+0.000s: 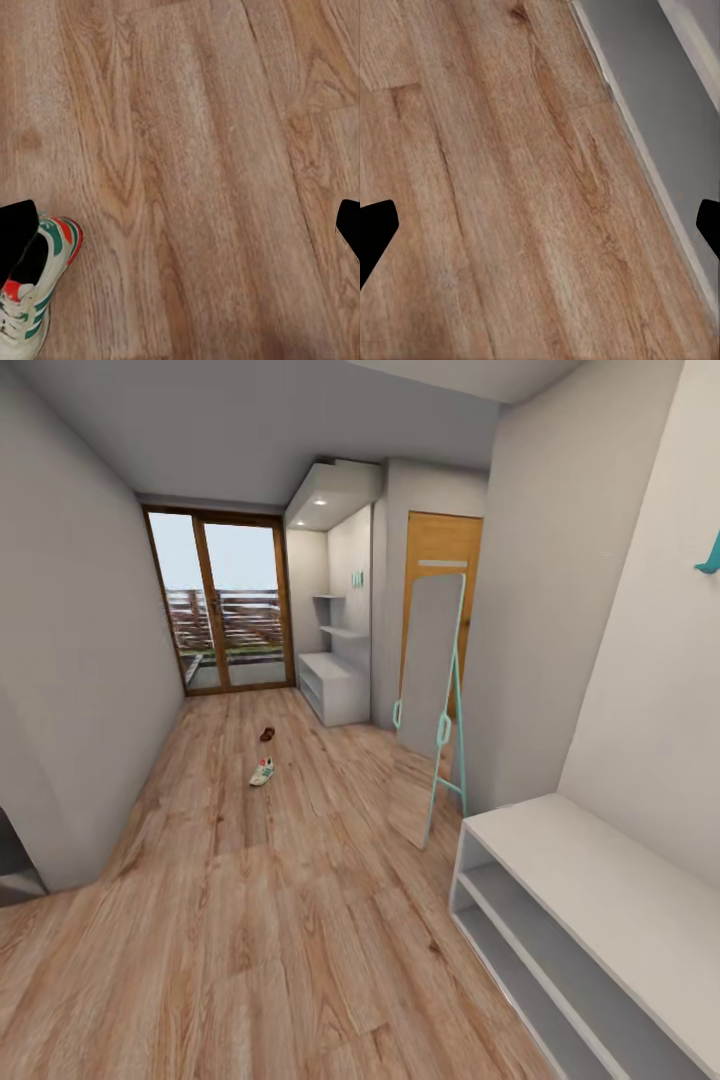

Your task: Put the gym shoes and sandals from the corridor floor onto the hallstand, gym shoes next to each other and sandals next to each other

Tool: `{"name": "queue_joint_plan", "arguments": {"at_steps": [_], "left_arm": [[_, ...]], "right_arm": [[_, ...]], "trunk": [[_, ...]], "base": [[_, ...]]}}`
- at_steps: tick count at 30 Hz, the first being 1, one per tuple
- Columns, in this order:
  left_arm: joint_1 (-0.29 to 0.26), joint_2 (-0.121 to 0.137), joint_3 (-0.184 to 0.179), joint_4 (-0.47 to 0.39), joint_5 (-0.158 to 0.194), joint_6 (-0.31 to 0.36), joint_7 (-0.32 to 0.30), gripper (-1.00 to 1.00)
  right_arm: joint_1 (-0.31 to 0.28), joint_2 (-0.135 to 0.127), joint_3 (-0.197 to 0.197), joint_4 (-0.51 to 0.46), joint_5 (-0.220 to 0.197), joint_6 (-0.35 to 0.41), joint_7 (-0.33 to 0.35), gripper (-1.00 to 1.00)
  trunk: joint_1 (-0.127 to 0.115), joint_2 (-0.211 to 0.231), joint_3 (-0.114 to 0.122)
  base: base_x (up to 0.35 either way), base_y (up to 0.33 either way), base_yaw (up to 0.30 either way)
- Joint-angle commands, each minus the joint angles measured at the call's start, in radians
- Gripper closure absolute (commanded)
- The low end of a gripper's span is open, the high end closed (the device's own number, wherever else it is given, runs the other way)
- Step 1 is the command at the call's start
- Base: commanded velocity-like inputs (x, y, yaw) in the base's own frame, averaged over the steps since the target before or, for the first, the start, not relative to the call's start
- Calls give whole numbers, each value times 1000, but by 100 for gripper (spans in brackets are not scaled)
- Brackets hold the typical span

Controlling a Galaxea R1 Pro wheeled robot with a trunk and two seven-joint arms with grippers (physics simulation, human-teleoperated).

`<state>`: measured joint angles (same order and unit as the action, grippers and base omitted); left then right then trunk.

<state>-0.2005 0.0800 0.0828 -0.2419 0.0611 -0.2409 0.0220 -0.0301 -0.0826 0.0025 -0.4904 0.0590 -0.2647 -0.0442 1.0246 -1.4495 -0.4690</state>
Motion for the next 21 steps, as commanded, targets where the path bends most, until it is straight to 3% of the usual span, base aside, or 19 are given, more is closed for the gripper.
{"name": "queue_joint_plan", "arguments": {"at_steps": [1,13,21], "left_arm": [[-1,0,0,1,6,-4,0,-100],[-1,0,0,3,6,-7,0,-100],[-1,1,0,3,6,-9,0,-100]], "right_arm": [[-1,0,0,1,9,-2,-5,-100],[-1,-3,-1,-4,15,-4,-2,-100],[-1,-2,-1,-4,13,-4,-3,-100]], "trunk": [[0,0,-1],[0,0,-1],[0,0,-8]], "base": [[291,0,0],[328,0,6],[338,0,156]]}}
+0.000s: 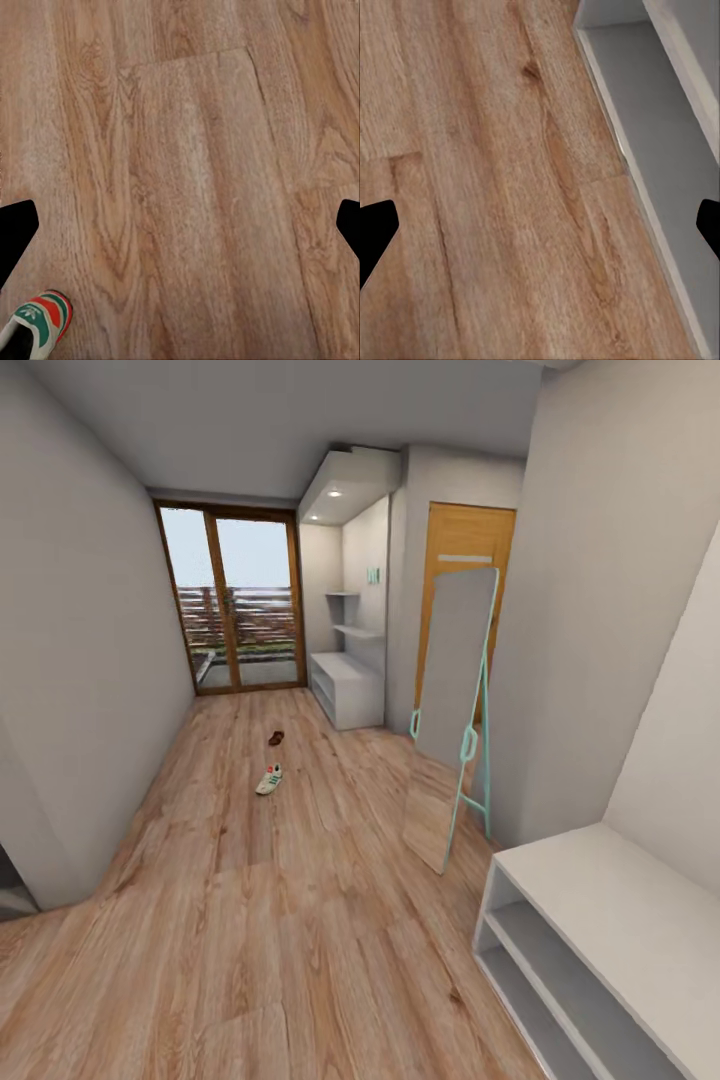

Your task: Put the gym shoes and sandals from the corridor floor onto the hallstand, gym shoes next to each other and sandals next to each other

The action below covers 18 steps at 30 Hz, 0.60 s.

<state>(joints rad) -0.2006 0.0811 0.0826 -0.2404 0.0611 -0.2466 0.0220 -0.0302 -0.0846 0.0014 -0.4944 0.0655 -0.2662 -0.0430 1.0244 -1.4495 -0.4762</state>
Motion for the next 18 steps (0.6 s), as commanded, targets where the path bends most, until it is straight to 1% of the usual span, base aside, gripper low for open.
{"name": "queue_joint_plan", "arguments": {"at_steps": [1,18], "left_arm": [[-1,0,0,1,6,-3,-1,-100],[-2,2,0,1,6,-2,-1,-100]], "right_arm": [[0,0,0,1,7,-2,-5,-100],[0,0,0,4,8,-2,-5,-100]], "trunk": [[1,0,-2],[1,0,-21]], "base": [[338,0,184],[339,0,194]]}}
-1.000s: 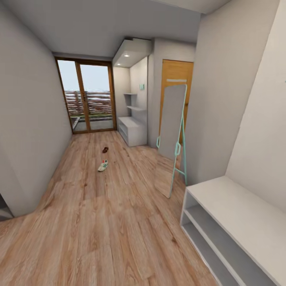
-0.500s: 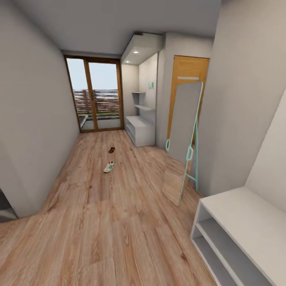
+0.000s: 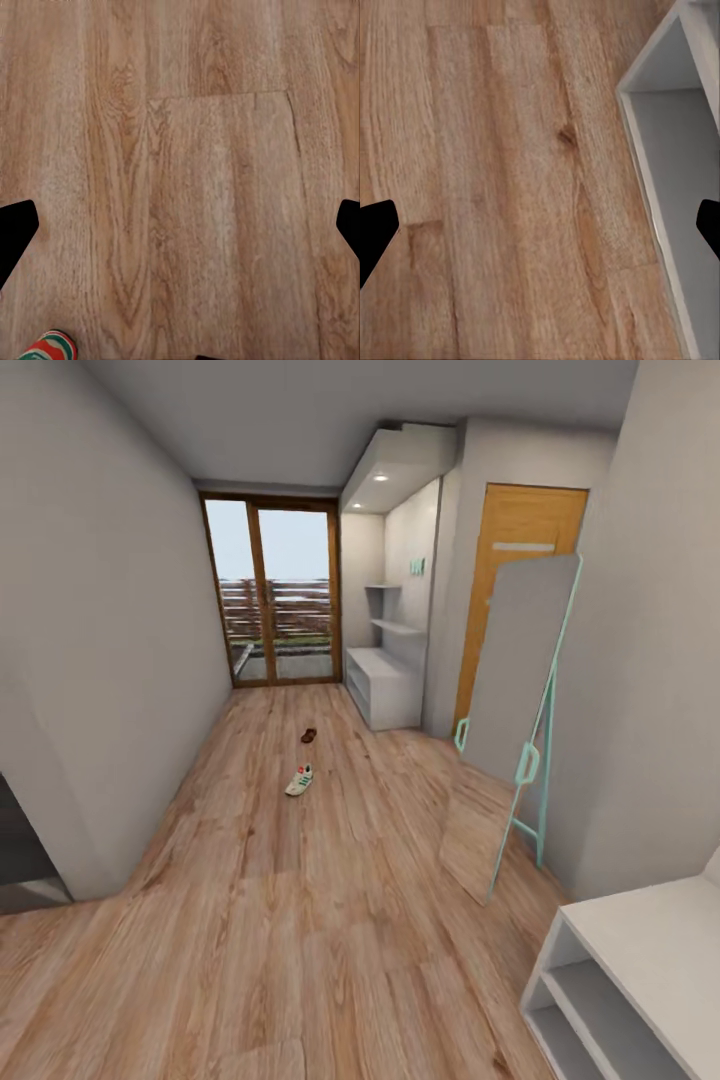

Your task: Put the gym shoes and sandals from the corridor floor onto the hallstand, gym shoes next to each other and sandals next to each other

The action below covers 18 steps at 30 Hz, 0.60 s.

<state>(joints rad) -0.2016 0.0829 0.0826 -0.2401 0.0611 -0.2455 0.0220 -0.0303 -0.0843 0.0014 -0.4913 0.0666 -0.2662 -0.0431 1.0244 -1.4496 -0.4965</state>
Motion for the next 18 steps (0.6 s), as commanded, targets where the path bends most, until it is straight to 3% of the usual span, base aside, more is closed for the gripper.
{"name": "queue_joint_plan", "arguments": {"at_steps": [1,14,18], "left_arm": [[-1,0,0,1,6,-3,-1,-100],[-1,0,0,2,6,-5,-1,-100],[-1,0,0,2,6,-6,-1,-100]], "right_arm": [[0,0,0,0,7,-2,-4,-100],[0,0,1,0,7,-2,-4,-100],[0,0,1,2,7,-2,-6,-100]], "trunk": [[1,0,-2],[1,0,-17],[1,0,-18]], "base": [[339,0,197],[339,0,195],[339,0,59]]}}
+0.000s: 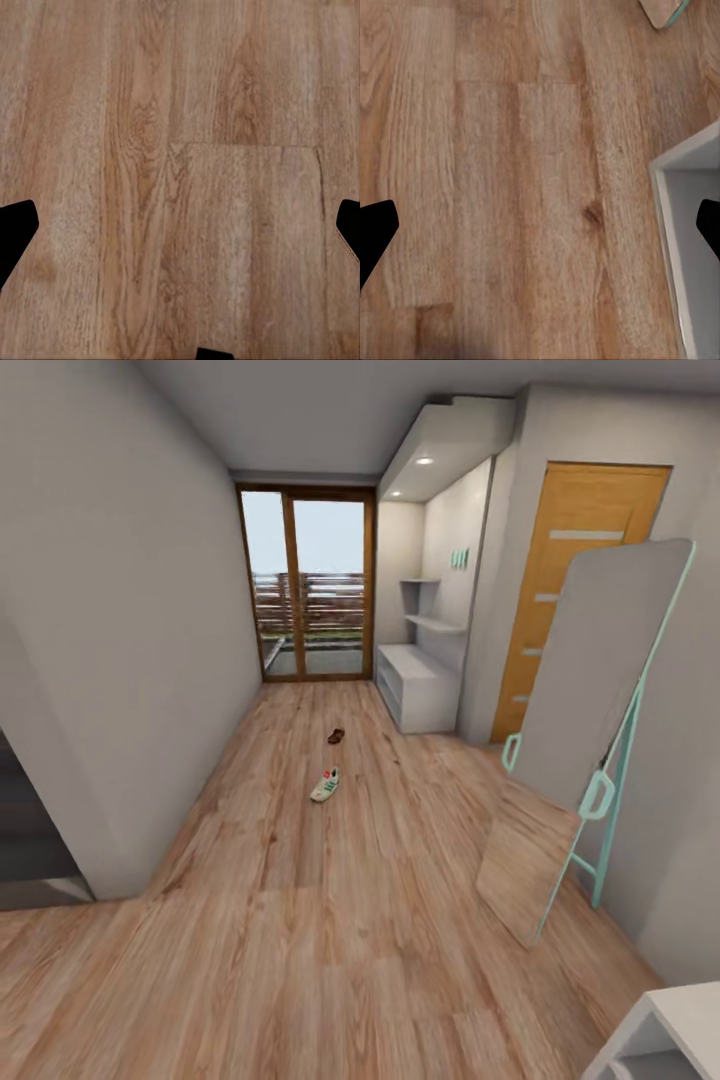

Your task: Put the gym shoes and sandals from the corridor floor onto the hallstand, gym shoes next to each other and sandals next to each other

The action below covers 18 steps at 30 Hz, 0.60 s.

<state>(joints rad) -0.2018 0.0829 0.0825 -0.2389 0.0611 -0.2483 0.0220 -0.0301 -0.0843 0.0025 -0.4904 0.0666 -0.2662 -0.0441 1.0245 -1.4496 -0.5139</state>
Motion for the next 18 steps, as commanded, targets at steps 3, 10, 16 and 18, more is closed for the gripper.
{"name": "queue_joint_plan", "arguments": {"at_steps": [3,10,16,18], "left_arm": [[-1,0,0,1,6,-3,-1,-100],[-1,0,0,1,6,-6,-1,-100],[-1,0,1,0,6,-7,-1,-100],[-1,0,0,0,6,-7,-1,-100]], "right_arm": [[-1,0,0,1,7,-3,-5,-100],[-1,0,-1,-1,6,-4,-5,-100],[-1,0,-1,-5,6,-4,-6,-100],[-1,0,-1,-6,6,-4,-6,-100]], "trunk": [[1,0,-1],[1,0,-1],[1,0,-2],[1,0,-2]], "base": [[339,0,18],[339,0,3],[339,0,0],[339,0,3]]}}
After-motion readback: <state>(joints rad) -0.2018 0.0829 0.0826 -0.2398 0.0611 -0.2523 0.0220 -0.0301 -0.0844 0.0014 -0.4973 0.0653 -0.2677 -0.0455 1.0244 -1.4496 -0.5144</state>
